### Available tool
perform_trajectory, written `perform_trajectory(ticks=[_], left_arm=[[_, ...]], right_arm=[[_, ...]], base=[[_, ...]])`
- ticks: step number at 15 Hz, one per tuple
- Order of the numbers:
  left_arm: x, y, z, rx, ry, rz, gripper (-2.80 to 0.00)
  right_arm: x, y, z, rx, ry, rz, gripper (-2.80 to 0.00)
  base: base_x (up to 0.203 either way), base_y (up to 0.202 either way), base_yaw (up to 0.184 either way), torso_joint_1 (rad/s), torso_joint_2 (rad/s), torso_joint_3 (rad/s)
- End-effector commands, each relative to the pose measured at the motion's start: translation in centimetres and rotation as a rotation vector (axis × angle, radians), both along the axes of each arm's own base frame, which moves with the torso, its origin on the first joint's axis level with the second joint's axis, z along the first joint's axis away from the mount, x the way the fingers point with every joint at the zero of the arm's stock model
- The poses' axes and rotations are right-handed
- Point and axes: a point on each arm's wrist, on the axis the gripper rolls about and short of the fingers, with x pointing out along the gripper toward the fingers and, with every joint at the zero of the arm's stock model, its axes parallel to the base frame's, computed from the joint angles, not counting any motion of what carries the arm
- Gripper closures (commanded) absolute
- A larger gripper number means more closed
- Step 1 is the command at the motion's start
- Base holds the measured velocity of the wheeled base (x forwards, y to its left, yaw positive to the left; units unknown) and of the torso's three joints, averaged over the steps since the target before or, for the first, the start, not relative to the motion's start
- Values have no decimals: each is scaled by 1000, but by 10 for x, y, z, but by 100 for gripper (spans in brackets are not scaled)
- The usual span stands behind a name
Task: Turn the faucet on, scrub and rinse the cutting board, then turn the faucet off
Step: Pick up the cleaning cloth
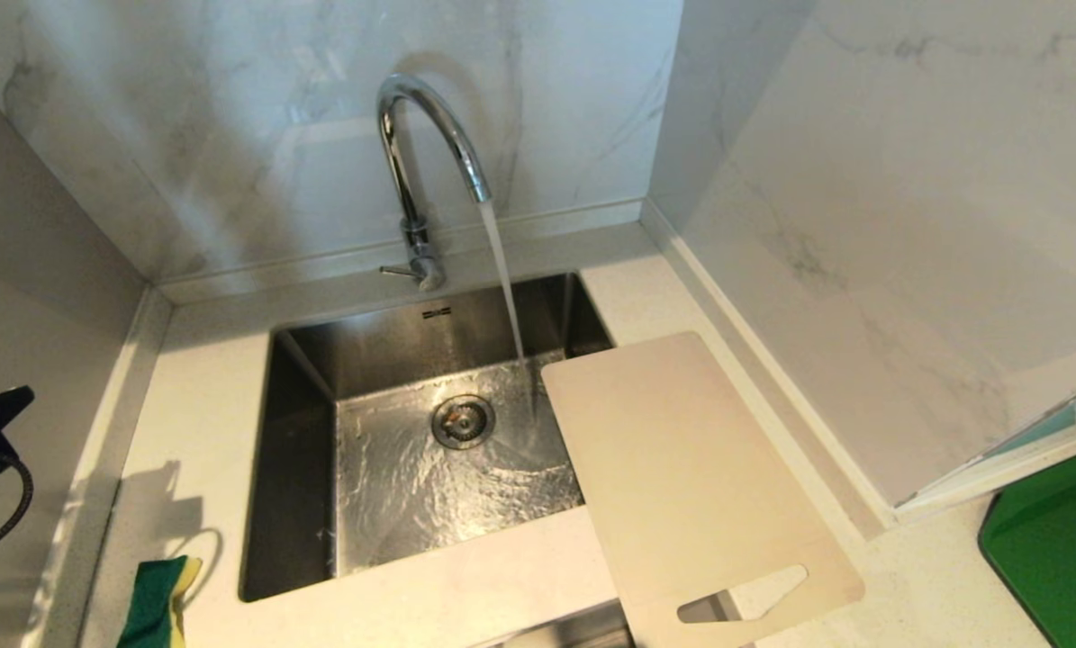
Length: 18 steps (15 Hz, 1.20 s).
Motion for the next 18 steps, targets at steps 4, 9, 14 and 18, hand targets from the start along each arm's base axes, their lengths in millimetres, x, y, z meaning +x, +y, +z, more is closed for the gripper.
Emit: perform_trajectory(ticks=[4, 9, 14, 18], left_arm=[[-59, -19, -10, 17, -83, -42, 0], [-114, -34, -25, 18, -135, -82, 0], [-165, -45, -57, 3, -99, -123, 0], [-168, -47, -78, -79, -27, -201, 0]], right_arm=[[0, 0, 0, 1, 1, 1, 0], [0, 0, 0, 0, 1, 1, 0], [0, 0, 0, 0, 1, 1, 0], [0, 0, 0, 0, 1, 1, 0]], base=[[0, 0, 0, 0, 0, 0], [0, 0, 0, 0, 0, 0], [0, 0, 0, 0, 0, 0], [0, 0, 0, 0, 0, 0]])
